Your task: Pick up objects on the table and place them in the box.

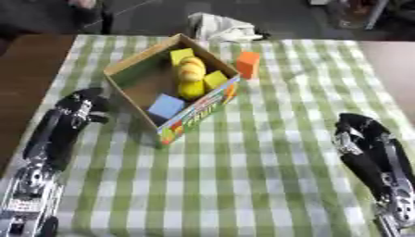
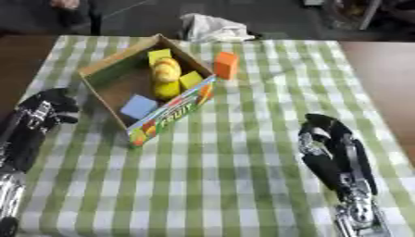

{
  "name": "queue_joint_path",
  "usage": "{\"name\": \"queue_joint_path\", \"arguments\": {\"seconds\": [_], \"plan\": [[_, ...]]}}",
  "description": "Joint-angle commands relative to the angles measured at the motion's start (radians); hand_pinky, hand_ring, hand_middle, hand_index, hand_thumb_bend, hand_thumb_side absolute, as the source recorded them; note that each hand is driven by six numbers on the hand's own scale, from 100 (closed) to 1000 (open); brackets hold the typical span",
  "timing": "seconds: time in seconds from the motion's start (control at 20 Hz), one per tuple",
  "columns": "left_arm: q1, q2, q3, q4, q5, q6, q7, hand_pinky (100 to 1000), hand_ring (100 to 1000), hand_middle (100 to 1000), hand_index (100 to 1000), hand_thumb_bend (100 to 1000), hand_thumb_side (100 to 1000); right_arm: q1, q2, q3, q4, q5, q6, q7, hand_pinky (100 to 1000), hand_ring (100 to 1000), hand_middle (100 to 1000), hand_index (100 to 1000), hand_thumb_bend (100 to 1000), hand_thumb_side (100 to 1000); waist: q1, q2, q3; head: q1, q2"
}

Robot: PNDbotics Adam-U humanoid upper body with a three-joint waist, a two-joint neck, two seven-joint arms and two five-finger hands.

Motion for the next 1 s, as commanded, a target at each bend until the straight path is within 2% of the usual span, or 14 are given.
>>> {"name": "queue_joint_path", "arguments": {"seconds": [0.05, 0.3, 0.55, 0.65, 0.85, 1.0], "plan": [[-0.004, 0.008, -0.002, -0.013, -0.002, -0.003, -0.003, 647, 694, 626, 782, 170, 698, -0.008, -0.008, -0.002, -0.018, 0.008, -0.002, 0.004, 714, 842, 592, 726, 100, 340, 0.0, -0.012, 0.001, 0.002, 0.005], [-0.005, 0.01, -0.002, -0.014, -0.001, -0.003, -0.003, 647, 693, 625, 781, 169, 698, -0.026, -0.03, -0.005, -0.024, 0.006, 0.002, 0.006, 716, 845, 597, 734, 100, 334, 0.0, -0.013, 0.004, -0.002, 0.005], [0.003, 0.014, -0.008, -0.011, -0.001, -0.002, -0.008, 647, 693, 625, 782, 169, 700, -0.147, -0.154, -0.024, -0.077, 0.041, 0.032, 0.033, 732, 869, 673, 790, 100, 304, -0.009, -0.025, 0.015, -0.026, 0.005], [0.007, 0.013, -0.013, -0.009, 0.0, -0.001, -0.012, 647, 693, 625, 782, 169, 700, -0.2, -0.207, -0.032, -0.095, 0.062, 0.047, 0.05, 746, 892, 733, 831, 100, 331, -0.01, -0.032, 0.026, -0.042, 0.005], [0.012, 0.012, -0.03, -0.005, 0.003, -0.003, -0.029, 646, 693, 625, 782, 167, 699, -0.305, -0.312, -0.021, -0.031, 0.043, 0.092, 0.109, 775, 941, 794, 875, 100, 402, -0.006, -0.046, 0.067, -0.09, 0.005], [0.008, 0.014, -0.043, -0.004, 0.005, -0.005, -0.043, 646, 693, 625, 782, 165, 699, -0.39, -0.396, -0.004, 0.05, 0.034, 0.143, 0.16, 792, 966, 816, 887, 100, 454, -0.005, -0.044, 0.109, -0.13, 0.005]]}}
